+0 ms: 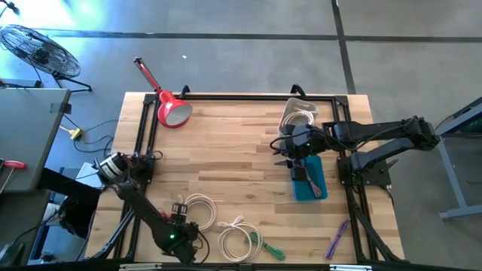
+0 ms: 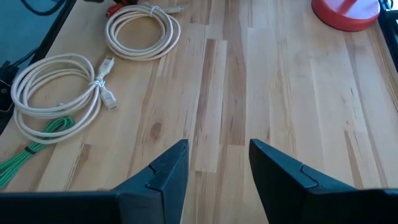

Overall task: Pick & Place USB Port
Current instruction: Put the red charger cable into the blue bin

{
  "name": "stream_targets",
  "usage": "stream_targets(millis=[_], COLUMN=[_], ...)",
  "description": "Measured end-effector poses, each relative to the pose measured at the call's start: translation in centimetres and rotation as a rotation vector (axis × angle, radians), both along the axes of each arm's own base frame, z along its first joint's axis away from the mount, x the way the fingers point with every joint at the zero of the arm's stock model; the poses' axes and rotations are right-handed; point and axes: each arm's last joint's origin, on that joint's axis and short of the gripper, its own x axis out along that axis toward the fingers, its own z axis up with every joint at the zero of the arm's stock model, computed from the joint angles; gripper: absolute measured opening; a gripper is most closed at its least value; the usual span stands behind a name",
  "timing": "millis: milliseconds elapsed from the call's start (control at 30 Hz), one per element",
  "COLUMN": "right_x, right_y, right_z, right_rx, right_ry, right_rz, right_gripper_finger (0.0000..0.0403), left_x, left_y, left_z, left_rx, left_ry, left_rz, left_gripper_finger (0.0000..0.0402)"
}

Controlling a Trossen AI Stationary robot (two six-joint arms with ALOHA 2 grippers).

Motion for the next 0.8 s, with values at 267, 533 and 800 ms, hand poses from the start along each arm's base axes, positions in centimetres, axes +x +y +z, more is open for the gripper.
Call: stream_targets(millis=[267,533,800], right_x=[0.0,0.7,1.8], right_y=[0.0,0.1,0.2], right_z=[-0.4,-0.3,1.7], right_rx=[0.001,-0.067,-0.193], right_ry=[0.004,-0.098,-0.354], right_rz=[-0.001,0.066,0.174], right_gripper_finger=[0.0160,0.0160,0.0160], left_x=[1.2,1.7,4.1], left_y=[1.1,1.7,2.9], left_z=[-0.1,0.1,4.2], left_rx=[-0.022,0.045,0.376], left_ry=[0.032,0.007,-0.252], left_rz=[0.056,0.081,0.022], left_gripper_finger=[0.0036,0.0023,0.0020])
